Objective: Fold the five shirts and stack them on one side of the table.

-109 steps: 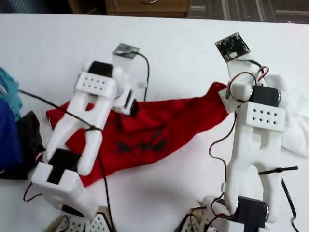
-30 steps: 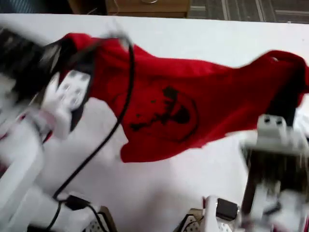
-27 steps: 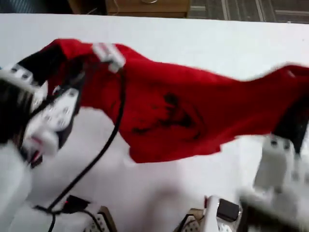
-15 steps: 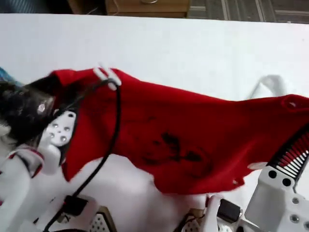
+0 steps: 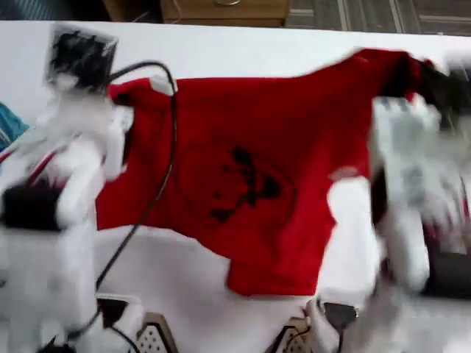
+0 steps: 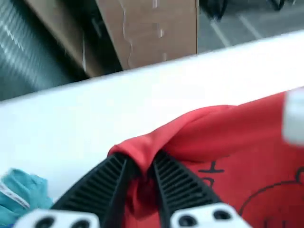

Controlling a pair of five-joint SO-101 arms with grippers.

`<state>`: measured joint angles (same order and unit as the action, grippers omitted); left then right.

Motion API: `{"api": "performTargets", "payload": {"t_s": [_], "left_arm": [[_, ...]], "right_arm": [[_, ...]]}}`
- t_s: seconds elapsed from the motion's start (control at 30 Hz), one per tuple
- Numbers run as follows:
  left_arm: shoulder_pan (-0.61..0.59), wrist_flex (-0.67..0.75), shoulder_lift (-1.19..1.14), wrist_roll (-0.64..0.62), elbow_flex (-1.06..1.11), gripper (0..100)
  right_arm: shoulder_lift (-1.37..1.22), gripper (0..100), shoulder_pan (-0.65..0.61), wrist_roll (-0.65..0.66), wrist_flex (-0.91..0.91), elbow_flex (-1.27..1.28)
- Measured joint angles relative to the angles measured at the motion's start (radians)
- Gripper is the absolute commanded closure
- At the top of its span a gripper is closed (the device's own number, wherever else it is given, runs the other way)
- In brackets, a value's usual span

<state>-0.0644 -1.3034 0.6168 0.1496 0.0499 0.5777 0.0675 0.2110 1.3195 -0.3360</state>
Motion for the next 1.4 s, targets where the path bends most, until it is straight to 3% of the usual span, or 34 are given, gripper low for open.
{"api": "performTargets", "payload": {"t_s": [0.27, 0.47, 0.8, 1.0, 1.3, 1.4], "left_arm": [[-0.075, 0.333, -0.358, -0.043, 0.097, 97], [-0.152, 0.384, -0.787, -0.071, -0.199, 97], [-0.147, 0.121, -1.527, -0.074, -1.117, 97], [-0.127, -0.087, -1.8, -0.074, -1.594, 92], [-0.144, -0.423, -1.76, 0.097, -1.666, 98], [-0.158, -0.463, -1.705, 0.164, -1.645, 98]], "right_arm": [[-0.493, 98.1, -0.121, -0.009, -0.206, 0.003], [-0.858, 98.1, -0.129, -0.009, -0.29, -0.133], [-1.373, 98.1, -0.132, 0.009, -0.201, -0.836], [-1.481, 98.1, -0.146, 0.012, -0.064, -1.071], [-1.481, 98.1, -0.161, 0.012, 0.338, -1.217], [-1.478, 98.1, -0.167, 0.012, 0.423, -1.234]]}}
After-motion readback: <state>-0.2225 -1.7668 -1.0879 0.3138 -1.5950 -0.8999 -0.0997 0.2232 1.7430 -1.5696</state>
